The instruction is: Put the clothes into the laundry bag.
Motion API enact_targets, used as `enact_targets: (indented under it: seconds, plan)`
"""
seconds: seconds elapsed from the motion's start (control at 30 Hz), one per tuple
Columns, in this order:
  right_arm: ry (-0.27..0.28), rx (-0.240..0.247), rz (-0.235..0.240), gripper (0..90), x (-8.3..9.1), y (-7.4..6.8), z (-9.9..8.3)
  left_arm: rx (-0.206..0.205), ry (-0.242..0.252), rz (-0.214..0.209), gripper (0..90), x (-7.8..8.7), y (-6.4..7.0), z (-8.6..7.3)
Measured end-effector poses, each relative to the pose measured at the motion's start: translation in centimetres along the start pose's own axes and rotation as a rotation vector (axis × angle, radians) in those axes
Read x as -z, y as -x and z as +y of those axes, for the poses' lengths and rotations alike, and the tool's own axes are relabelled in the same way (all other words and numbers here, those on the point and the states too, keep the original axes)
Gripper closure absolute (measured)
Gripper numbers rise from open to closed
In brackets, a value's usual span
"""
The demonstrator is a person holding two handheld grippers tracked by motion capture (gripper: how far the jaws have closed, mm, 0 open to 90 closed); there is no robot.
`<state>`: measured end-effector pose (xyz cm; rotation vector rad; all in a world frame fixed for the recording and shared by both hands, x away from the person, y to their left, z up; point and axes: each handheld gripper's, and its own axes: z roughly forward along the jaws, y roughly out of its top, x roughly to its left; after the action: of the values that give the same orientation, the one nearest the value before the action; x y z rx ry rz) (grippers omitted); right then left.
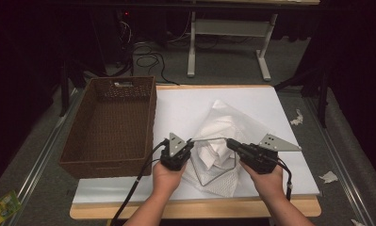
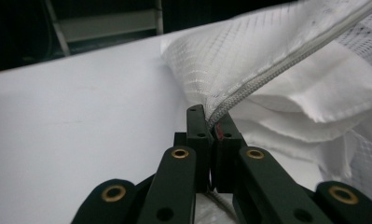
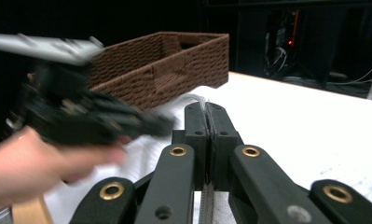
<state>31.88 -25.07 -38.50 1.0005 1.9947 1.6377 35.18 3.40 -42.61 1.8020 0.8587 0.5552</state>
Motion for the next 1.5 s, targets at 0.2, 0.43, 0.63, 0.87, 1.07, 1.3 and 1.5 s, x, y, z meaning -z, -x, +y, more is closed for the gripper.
enact_targets:
  seconds: [0.2,0.43,0.63,0.87,1.07,1.3,1.5]
  plan:
    - [-0.002,0.038,0.029,79.0,0.0,-1.7,0.1,0.009,0.019,-0.011,88.3,2.1,0.2,-1.5]
    - [0.021,-0.005,-0.148,62.0,3.0,0.0,-0.6,0.007,0.001,-0.018,86.8,1.9,-0.3,-2.9]
    - [-0.139,-0.104,-0.264,20.1,0.3,2.8,-3.5,0.017,-0.024,-0.015,84.6,2.0,-0.4,-3.6]
    - [-0.410,-0.167,-0.312,22.5,-3.7,5.1,-7.2,0.000,-0.043,-0.040,85.6,1.9,0.2,-3.9]
    - [-0.459,-0.064,-0.347,67.9,-4.6,5.0,-7.7,-0.009,-0.057,-0.059,86.2,1.7,0.6,-4.1]
    - [-0.407,-0.030,-0.402,82.7,-5.8,7.0,-6.2,-0.031,-0.022,-0.042,87.4,-0.2,1.0,-3.5]
    - [-0.358,-0.058,-0.445,80.3,-7.2,10.9,-4.4,-0.030,-0.006,-0.072,87.0,-2.2,1.6,-3.0]
